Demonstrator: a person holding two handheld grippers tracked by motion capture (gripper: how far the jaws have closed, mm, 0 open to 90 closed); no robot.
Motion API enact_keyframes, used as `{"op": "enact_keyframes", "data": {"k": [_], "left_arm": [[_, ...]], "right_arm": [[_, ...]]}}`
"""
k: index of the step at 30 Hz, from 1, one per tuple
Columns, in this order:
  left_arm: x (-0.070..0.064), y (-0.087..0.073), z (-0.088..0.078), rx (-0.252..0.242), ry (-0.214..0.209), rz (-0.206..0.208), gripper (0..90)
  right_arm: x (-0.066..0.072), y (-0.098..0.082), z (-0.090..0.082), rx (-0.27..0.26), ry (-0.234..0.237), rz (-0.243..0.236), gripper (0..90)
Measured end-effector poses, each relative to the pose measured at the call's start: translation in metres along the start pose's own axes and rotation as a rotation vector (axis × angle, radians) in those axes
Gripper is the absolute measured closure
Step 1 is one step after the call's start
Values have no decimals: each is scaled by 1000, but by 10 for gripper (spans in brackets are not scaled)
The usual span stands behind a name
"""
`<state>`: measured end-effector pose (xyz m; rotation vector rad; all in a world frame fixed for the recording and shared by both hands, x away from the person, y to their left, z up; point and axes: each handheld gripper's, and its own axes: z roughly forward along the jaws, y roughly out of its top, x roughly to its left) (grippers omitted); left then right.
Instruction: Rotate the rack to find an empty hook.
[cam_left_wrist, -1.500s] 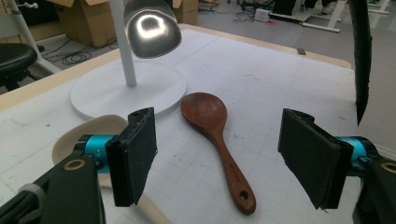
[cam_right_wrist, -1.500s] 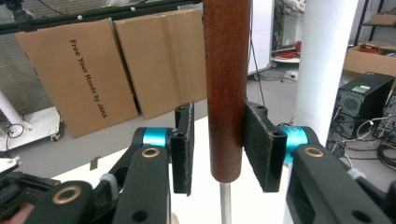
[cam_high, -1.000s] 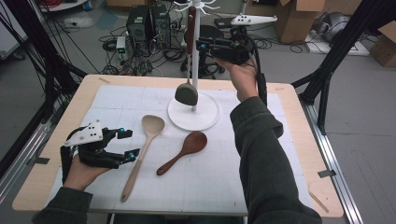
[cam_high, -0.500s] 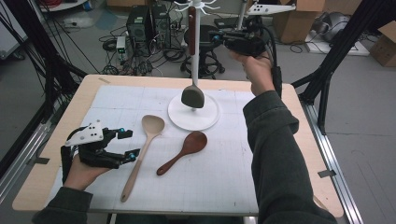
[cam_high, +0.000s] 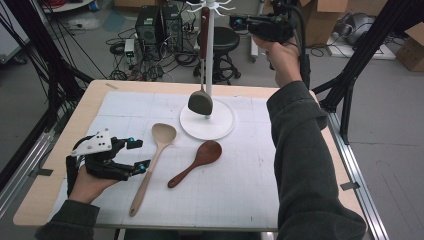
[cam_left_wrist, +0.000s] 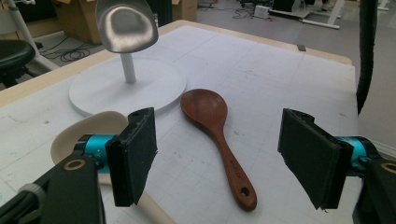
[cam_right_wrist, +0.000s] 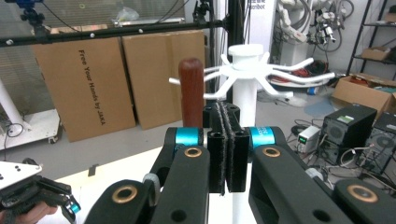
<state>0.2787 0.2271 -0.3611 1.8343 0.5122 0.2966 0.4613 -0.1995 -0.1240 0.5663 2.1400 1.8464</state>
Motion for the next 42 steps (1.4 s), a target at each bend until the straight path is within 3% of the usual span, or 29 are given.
{"op": "enact_keyframes", "data": {"k": [10, 20, 30, 42], "left_arm": [[1, -1, -1, -3, 4, -5, 283], [0, 0, -2, -5, 5, -1, 284], [-1, 0, -2, -8, 5, 2, 284], [-1, 0, -3, -11, 4, 2, 284]], "right_arm": [[-1, 3, 17, 16, 6, -4, 898], [13, 7, 30, 6, 16, -23, 900], [28, 11, 44, 22, -3, -50, 900], [35, 11, 47, 27, -16, -61, 900]]}}
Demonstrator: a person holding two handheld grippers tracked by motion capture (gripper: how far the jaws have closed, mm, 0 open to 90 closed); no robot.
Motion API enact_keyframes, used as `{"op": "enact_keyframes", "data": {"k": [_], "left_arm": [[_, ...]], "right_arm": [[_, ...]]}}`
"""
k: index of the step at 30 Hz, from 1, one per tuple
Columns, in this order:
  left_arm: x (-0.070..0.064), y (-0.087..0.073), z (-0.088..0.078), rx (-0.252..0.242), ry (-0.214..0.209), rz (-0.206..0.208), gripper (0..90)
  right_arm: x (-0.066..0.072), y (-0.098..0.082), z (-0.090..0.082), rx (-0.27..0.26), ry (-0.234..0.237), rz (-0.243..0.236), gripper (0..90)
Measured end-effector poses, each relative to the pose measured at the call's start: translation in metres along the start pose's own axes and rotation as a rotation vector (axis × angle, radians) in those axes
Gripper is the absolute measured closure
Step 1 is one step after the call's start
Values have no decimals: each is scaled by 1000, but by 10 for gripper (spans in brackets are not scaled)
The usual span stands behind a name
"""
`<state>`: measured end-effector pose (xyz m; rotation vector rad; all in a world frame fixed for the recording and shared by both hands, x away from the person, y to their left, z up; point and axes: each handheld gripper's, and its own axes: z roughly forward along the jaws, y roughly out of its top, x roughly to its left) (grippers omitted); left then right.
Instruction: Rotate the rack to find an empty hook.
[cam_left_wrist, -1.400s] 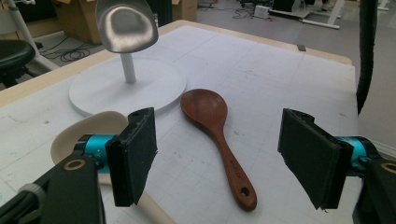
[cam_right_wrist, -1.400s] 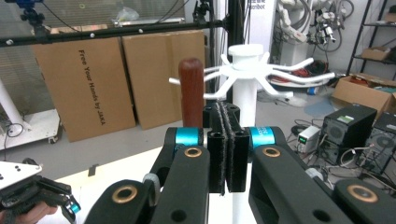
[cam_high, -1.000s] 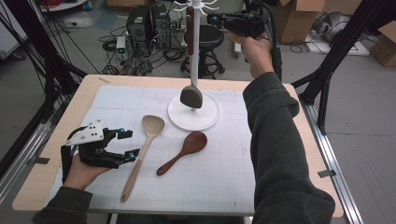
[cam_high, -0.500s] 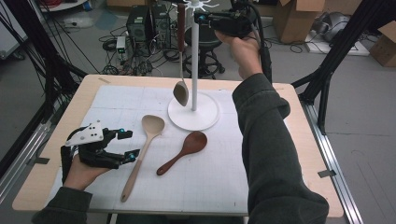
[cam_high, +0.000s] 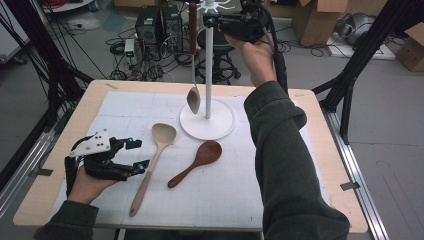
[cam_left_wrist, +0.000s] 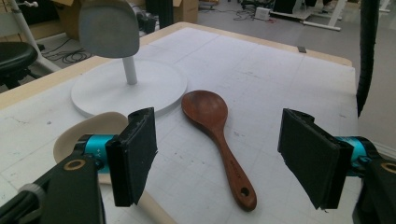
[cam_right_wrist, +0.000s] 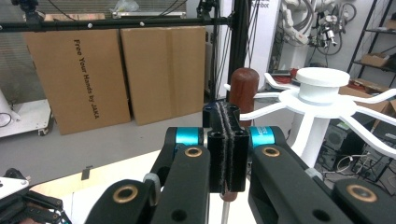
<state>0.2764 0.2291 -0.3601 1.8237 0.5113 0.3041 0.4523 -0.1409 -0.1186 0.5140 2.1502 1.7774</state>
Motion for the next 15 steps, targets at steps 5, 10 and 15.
{"op": "enact_keyframes", "data": {"k": [5, 10, 15], "left_arm": [[1, 0, -1, -3, 6, -2, 284], [1, 0, -1, -1, 5, -2, 284], [1, 0, -1, 1, 7, -4, 284]], "right_arm": [[1, -1, -4, 6, -2, -10, 900], [1, -5, -10, 9, -1, 0, 900], [-3, -10, -16, 10, -10, 1, 900]]}}
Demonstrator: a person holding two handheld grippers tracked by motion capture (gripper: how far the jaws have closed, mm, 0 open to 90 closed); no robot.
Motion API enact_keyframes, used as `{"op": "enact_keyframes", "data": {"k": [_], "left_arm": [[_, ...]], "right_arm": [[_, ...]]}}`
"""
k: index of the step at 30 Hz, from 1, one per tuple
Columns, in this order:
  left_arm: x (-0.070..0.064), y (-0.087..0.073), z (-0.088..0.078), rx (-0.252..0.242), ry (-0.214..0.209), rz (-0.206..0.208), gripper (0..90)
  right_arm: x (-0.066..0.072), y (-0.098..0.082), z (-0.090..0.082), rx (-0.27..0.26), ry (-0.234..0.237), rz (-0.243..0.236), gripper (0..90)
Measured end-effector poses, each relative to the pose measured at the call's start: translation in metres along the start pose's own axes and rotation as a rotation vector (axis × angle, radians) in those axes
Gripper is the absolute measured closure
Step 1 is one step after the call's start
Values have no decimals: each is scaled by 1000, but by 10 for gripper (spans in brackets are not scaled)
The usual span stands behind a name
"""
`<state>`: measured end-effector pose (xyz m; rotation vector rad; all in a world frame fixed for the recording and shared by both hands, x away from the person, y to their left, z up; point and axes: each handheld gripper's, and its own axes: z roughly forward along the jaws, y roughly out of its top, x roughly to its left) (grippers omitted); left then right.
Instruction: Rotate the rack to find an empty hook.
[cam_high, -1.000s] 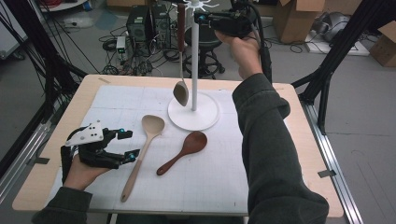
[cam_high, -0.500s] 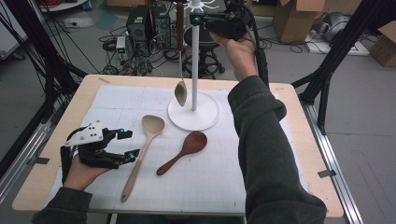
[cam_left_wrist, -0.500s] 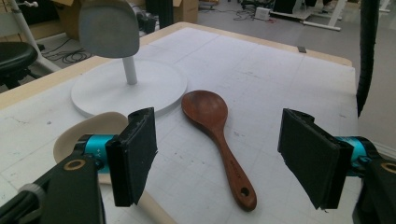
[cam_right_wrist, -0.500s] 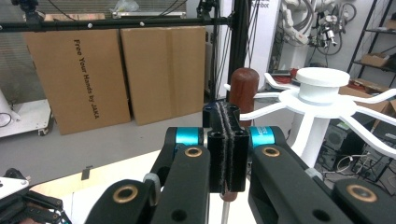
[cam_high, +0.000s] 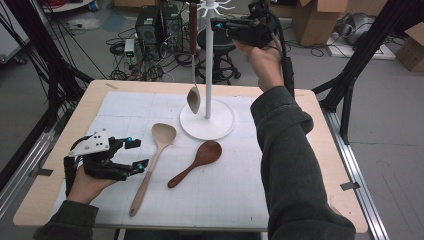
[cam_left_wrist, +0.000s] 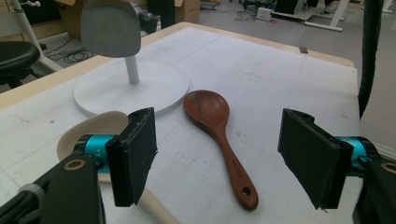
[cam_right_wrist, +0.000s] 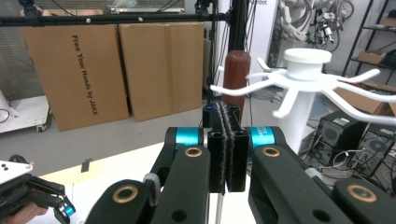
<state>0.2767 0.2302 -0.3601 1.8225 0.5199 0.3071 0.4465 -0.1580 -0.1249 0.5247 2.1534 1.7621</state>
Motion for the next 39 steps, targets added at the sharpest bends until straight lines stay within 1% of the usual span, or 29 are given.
{"op": "enact_keyframes", "data": {"k": [5, 8, 11, 15, 20, 26, 27, 32, 39], "left_arm": [[1, 0, 0, -1, 3, -1, 284], [1, 0, -1, -2, 2, 0, 284], [1, 0, -1, -6, 4, -3, 284], [1, 0, -1, -6, 1, -2, 284], [1, 0, -1, -6, 4, -5, 284], [1, 0, 0, -3, 0, -6, 284], [1, 0, 0, -2, -1, -2, 284], [2, 0, -1, -6, 1, -4, 284], [2, 0, -2, -8, 0, -5, 284]], "right_arm": [[-2, -2, -4, 1, -8, 2, 900], [-3, -2, -5, 11, -11, 5, 900], [-4, -2, -7, 8, -12, -1, 900], [-8, -1, -12, 7, -29, 0, 900], [-14, -2, -20, -5, -52, 23, 900], [-18, -1, -18, -1, -73, 18, 900], [-18, -1, -17, -3, -72, 22, 900], [-15, 0, -12, 6, -66, 13, 900], [-14, 0, -9, 6, -55, 8, 900]]}}
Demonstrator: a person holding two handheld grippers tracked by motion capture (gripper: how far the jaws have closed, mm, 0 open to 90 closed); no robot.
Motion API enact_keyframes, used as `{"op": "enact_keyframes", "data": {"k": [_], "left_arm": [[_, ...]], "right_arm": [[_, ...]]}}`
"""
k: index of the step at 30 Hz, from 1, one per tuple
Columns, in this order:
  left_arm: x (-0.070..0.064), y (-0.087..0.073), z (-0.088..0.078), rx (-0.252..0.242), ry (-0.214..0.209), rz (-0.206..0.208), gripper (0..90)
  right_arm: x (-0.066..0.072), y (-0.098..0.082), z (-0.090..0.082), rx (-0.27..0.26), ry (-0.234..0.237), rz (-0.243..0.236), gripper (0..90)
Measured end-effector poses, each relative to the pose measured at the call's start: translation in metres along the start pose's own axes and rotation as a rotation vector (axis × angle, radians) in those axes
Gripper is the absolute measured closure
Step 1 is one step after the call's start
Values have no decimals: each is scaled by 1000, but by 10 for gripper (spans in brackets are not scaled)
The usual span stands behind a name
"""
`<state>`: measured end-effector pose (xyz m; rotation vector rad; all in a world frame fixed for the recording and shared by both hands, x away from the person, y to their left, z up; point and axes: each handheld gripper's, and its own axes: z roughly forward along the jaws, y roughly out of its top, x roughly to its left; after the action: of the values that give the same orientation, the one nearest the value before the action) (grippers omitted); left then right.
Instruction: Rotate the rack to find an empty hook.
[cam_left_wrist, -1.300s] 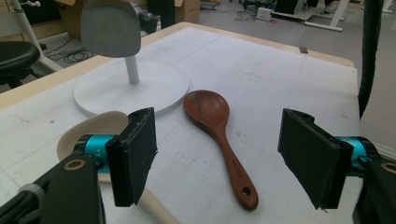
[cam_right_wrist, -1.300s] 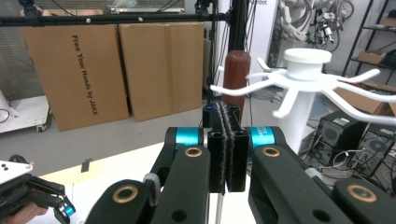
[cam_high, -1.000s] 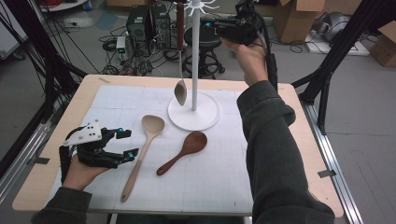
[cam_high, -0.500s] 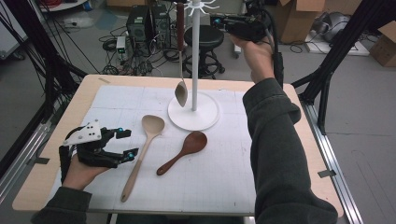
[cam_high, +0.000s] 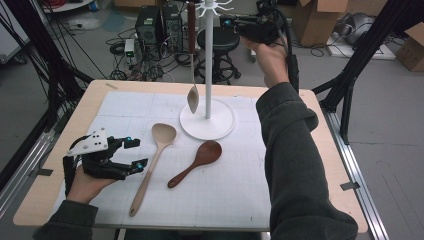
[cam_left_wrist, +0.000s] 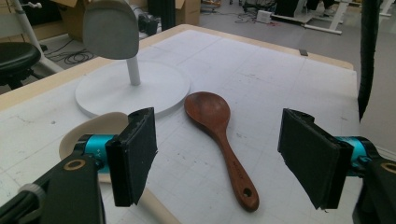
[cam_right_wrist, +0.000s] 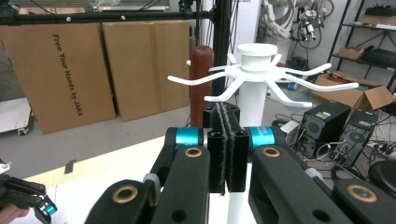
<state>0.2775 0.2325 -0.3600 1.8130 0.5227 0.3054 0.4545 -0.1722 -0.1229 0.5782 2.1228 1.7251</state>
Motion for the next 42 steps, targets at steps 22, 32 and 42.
{"op": "enact_keyframes", "data": {"k": [22, 32, 42], "left_arm": [[3, -3, -2, 0, 32, -10, 291], [3, -4, -2, -3, 38, -8, 295], [3, -4, -2, 3, 45, -4, 297]], "right_arm": [[26, -35, -6, 21, 99, 16, 576], [38, -57, -13, 26, 98, 25, 455], [49, -75, -17, 55, 100, 27, 360]]}}
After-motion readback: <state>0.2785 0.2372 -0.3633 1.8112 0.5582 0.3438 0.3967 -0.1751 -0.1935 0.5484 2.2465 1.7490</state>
